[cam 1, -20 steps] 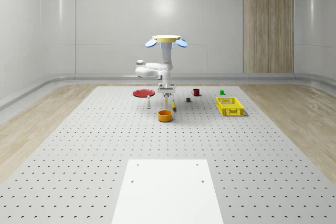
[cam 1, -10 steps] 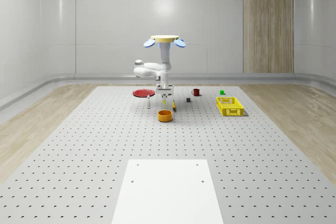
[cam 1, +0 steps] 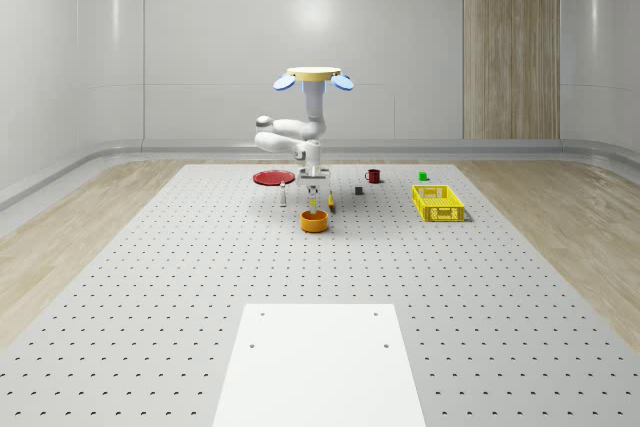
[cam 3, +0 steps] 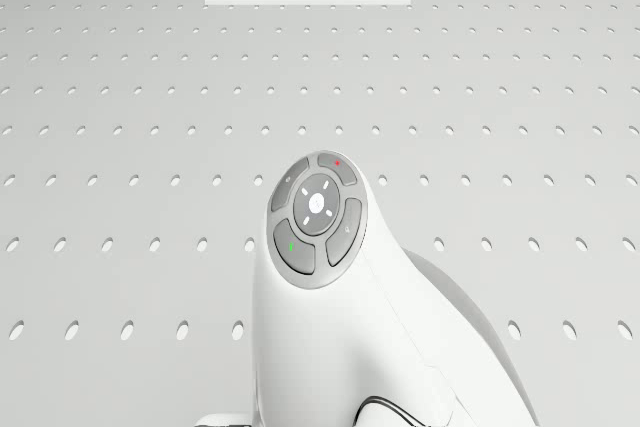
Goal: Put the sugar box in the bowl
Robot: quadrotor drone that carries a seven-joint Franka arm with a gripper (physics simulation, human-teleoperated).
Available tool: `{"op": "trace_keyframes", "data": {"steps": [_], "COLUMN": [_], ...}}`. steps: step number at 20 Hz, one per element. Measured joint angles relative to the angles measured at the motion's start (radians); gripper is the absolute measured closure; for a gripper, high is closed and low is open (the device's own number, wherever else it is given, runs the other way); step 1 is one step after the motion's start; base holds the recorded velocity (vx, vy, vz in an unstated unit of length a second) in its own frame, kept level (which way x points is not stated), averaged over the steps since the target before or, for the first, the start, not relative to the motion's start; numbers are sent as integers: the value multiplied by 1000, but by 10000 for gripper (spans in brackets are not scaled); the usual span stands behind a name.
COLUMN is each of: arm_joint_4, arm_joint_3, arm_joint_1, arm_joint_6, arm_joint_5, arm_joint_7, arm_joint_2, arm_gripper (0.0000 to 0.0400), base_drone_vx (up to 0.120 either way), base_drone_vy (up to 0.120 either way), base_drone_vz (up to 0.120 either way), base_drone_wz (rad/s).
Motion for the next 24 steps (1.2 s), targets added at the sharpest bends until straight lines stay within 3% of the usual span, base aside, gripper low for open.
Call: {"op": "trace_keyframes", "data": {"steps": [19, 22, 24], "arm_joint_4": [70, 74, 72], "arm_joint_3": [-201, -209, -207], "arm_joint_1": [-36, -35, -32], "arm_joint_6": [54, 54, 51], "arm_joint_5": [-196, -203, -200], "arm_joint_7": [-3, -9, -12], "arm_joint_2": [32, 39, 42], "arm_gripper": [237, 123, 74], "base_drone_vx": [0, 0, 0], "base_drone_vy": [0, 0, 0], "base_drone_vz": [0, 0, 0], "base_drone_wz": [0, 0, 0]}}
